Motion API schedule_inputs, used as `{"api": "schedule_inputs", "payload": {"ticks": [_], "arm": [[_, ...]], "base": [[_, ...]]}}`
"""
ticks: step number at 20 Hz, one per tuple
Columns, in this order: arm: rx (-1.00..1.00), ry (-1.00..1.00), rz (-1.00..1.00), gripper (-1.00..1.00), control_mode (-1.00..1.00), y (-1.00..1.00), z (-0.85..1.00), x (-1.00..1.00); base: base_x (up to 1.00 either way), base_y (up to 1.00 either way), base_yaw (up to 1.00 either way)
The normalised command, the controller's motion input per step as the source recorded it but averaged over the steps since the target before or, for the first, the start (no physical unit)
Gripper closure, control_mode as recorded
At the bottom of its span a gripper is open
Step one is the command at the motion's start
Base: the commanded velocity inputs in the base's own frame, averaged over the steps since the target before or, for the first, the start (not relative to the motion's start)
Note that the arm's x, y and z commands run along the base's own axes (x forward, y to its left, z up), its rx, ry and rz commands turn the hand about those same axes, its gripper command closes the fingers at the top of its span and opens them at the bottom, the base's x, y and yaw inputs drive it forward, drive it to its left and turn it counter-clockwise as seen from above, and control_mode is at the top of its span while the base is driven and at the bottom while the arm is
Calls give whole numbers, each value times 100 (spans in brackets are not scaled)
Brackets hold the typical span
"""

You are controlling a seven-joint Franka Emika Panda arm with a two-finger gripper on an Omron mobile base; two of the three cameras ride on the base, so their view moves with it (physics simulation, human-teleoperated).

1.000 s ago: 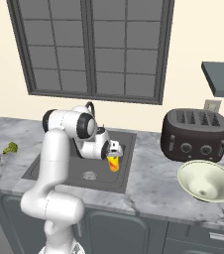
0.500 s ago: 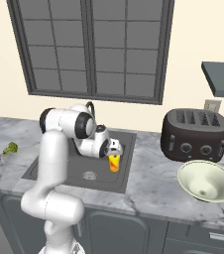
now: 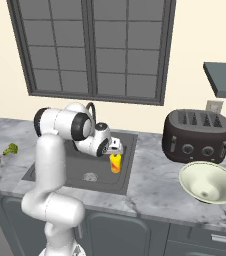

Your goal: Remove the garlic and broccoli from the sink. Then move the bowl and cup from the counter to the sink for washing.

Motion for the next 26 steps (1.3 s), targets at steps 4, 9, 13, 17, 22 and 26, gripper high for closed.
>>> {"api": "schedule_inputs", "payload": {"ticks": [4, 9, 13, 17, 22, 26], "arm": [[4, 0, -8, -100, -100, -15, 32, -22], [3, 0, -9, -100, -100, -17, 30, -17], [3, 0, -7, -100, -100, -17, 32, -17], [6, 0, -6, -100, -100, -10, 37, -19], [7, 0, -5, -100, -100, -8, 40, -18], [2, 0, -2, -100, -100, -14, 39, -21]], "base": [[0, 0, 0], [0, 0, 0], [0, 0, 0], [0, 0, 0], [0, 0, 0], [0, 0, 0]]}}
